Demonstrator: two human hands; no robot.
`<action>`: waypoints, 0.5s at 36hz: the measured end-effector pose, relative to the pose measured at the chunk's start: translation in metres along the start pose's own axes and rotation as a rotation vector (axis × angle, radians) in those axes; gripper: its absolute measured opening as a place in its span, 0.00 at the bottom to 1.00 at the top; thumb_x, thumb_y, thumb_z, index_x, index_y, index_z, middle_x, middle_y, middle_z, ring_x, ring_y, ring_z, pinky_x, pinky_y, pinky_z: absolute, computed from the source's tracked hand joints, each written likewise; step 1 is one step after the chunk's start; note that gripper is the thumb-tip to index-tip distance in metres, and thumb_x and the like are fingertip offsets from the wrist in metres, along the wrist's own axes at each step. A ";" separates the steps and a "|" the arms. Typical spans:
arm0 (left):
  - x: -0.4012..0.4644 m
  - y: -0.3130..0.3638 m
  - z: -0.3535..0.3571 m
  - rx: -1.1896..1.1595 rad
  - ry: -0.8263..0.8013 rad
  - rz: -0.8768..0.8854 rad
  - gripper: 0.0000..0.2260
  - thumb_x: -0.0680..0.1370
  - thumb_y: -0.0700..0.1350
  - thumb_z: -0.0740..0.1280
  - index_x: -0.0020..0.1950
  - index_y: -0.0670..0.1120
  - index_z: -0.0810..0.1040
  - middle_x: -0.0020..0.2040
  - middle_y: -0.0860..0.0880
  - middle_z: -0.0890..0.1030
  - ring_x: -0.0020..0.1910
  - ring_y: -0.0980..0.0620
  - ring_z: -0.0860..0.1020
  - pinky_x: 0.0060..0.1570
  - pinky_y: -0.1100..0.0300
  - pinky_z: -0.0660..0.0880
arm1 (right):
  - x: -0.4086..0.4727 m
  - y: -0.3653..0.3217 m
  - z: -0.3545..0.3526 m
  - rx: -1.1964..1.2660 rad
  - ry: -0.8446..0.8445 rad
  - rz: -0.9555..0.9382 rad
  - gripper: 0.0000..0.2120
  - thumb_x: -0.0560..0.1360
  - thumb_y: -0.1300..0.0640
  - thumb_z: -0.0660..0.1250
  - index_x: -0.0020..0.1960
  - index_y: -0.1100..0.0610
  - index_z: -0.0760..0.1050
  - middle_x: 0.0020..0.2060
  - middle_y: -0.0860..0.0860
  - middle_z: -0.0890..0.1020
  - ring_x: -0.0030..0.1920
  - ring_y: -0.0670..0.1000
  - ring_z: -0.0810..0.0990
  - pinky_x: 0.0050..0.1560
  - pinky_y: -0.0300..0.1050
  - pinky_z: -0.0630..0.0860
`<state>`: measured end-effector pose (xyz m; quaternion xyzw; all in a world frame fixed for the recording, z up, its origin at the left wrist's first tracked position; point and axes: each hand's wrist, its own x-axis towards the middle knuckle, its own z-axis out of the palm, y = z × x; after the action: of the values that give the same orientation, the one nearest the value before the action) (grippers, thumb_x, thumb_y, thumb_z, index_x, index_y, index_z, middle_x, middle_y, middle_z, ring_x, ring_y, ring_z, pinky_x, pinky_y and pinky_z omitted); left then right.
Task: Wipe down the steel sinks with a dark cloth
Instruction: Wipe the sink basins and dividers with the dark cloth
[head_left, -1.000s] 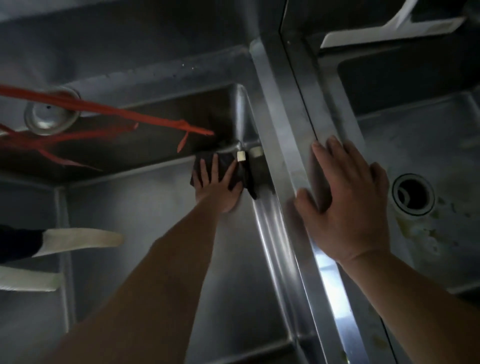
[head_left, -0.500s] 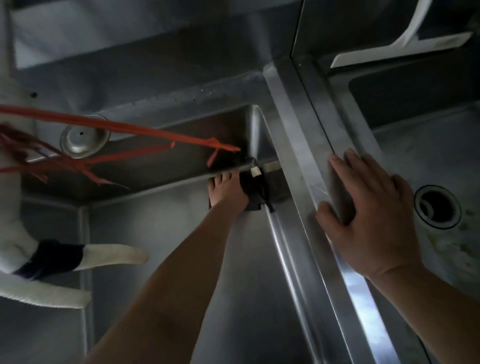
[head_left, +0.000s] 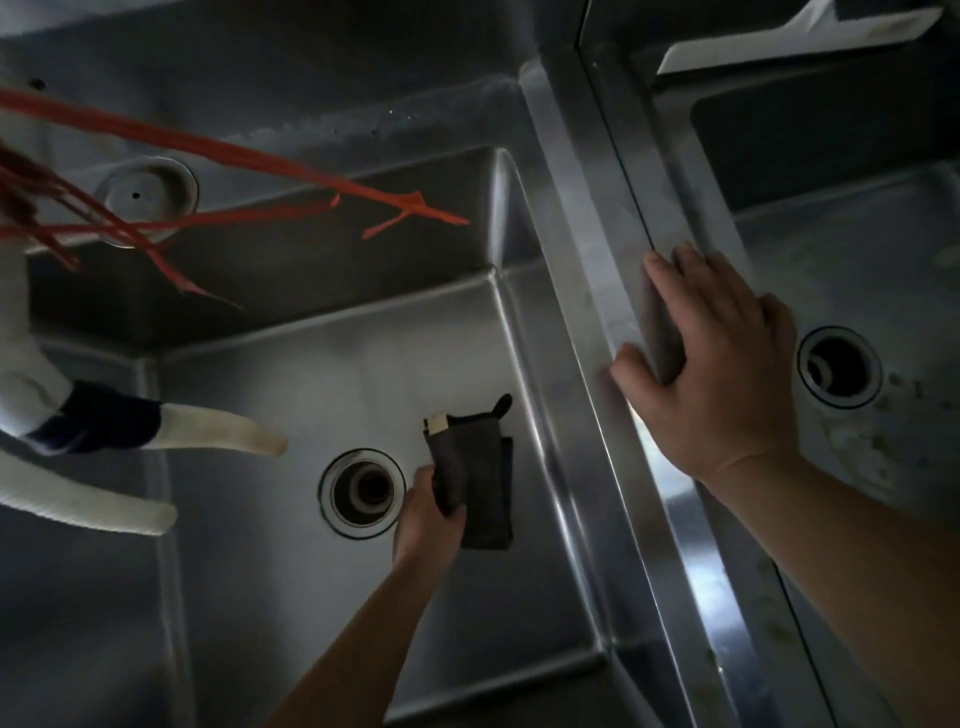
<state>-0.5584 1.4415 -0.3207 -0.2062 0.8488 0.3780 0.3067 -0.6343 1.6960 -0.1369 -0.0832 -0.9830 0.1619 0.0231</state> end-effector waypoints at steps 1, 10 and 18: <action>-0.001 -0.002 0.002 -0.088 0.010 -0.052 0.19 0.73 0.44 0.72 0.60 0.53 0.71 0.51 0.53 0.80 0.50 0.49 0.80 0.41 0.58 0.75 | 0.000 0.000 0.000 0.000 -0.001 0.001 0.33 0.73 0.41 0.59 0.77 0.47 0.60 0.78 0.51 0.63 0.78 0.54 0.59 0.73 0.68 0.56; 0.015 0.036 -0.001 -0.198 -0.034 -0.221 0.15 0.72 0.43 0.71 0.56 0.50 0.73 0.45 0.49 0.79 0.41 0.50 0.78 0.36 0.58 0.75 | 0.002 0.001 0.000 -0.022 -0.004 -0.011 0.33 0.74 0.41 0.59 0.77 0.47 0.60 0.78 0.51 0.63 0.78 0.54 0.59 0.72 0.69 0.57; 0.015 0.060 -0.020 -0.207 -0.021 -0.114 0.13 0.75 0.37 0.68 0.56 0.50 0.72 0.46 0.47 0.80 0.44 0.45 0.80 0.39 0.51 0.80 | 0.001 -0.002 -0.001 -0.012 -0.025 -0.004 0.34 0.73 0.41 0.58 0.78 0.47 0.59 0.78 0.51 0.62 0.78 0.54 0.57 0.73 0.68 0.54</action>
<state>-0.6117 1.4618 -0.2895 -0.2808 0.7888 0.4477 0.3137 -0.6351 1.6949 -0.1351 -0.0792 -0.9844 0.1569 0.0106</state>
